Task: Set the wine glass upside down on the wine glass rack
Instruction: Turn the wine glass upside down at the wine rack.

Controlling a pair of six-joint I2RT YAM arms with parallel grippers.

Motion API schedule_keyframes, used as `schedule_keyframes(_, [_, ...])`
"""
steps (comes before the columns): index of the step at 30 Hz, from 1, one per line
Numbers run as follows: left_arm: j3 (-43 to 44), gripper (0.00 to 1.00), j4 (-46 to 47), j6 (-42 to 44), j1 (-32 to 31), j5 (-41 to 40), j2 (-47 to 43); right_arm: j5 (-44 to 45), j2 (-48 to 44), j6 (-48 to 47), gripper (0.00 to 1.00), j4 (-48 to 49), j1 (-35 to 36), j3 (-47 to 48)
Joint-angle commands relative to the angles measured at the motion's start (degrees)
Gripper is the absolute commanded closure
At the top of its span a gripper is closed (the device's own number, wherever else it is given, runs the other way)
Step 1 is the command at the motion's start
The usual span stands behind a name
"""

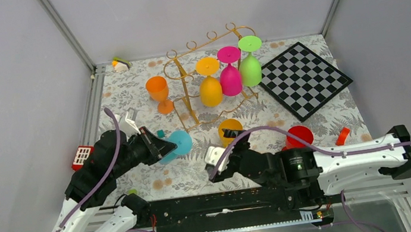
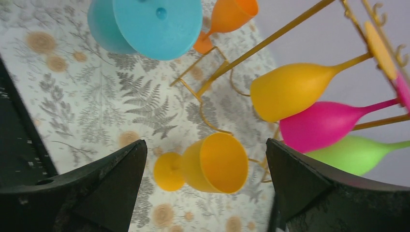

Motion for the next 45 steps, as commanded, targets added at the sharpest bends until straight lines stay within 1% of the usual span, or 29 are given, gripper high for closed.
schedule_keyframes(1, [-0.76,1.0,1.62,-0.28,-0.11,-0.69,-0.73,-9.62,-4.31,15.77,0.0,-4.32,-4.2,2.22])
schedule_keyframes(3, [-1.08,1.0,1.64,-0.35,-0.1,-0.4,-0.88,-12.91,-6.1,19.8,0.0,-5.26,-6.54,2.11])
schedule_keyframes(9, [-1.59,1.0,2.39,-1.02,-0.11,0.23,-1.06,-18.61,-10.65,28.99,0.0,-7.37,-12.32,0.67])
schedule_keyframes(14, [-1.72,1.0,3.12,-2.05,-0.11,1.12,-0.67,-25.8,-14.97,40.99,0.0,-11.59,-19.35,0.51])
schedule_keyframes(15, [-1.76,1.0,3.44,-2.28,-0.07,1.58,-0.5,-26.39,-15.45,42.21,0.0,-12.26,-20.21,0.42])
schedule_keyframes(21, [-1.87,1.0,5.83,-3.41,-0.11,4.28,0.59,-28.06,-20.16,47.8,0.0,-16.8,-24.13,-0.81])
schedule_keyframes(24, [-1.51,1.0,6.6,-3.93,-0.11,4.69,0.89,-31.24,-22.97,50.47,0.0,-16.87,-27.19,-2.81])
schedule_keyframes(27, [-1.74,1.0,7.83,-4.54,-0.07,5.19,1.05,-36.39,-24.87,53.78,0.0,-17.12,-30.48,-4.73])
schedule_keyframes(33, [-1.44,1.0,9.93,-5.34,-0.05,6.65,2.06,-46.03,-24.81,59.91,0.0,-19.64,-37.61,-5.52])
schedule_keyframes(37, [-1.22,1.0,11.22,-7.93,-0.08,7.23,2.8,-50.68,-24.92,62.54,0.0,-19.93,-42.07,-5.79])
schedule_keyframes(41, [-2.49,1.0,14.4,-10.71,-0.06,8.88,3.37,-55.45,-24.64,64.71,0.0,-19.79,-46.95,-5.92])
schedule_keyframes(45, [-2.98,1.0,16.67,-12.42,0.04,10.53,4.34,-56.51,-25.83,66.88,0.01,-19.79,-49.39,-6.45])
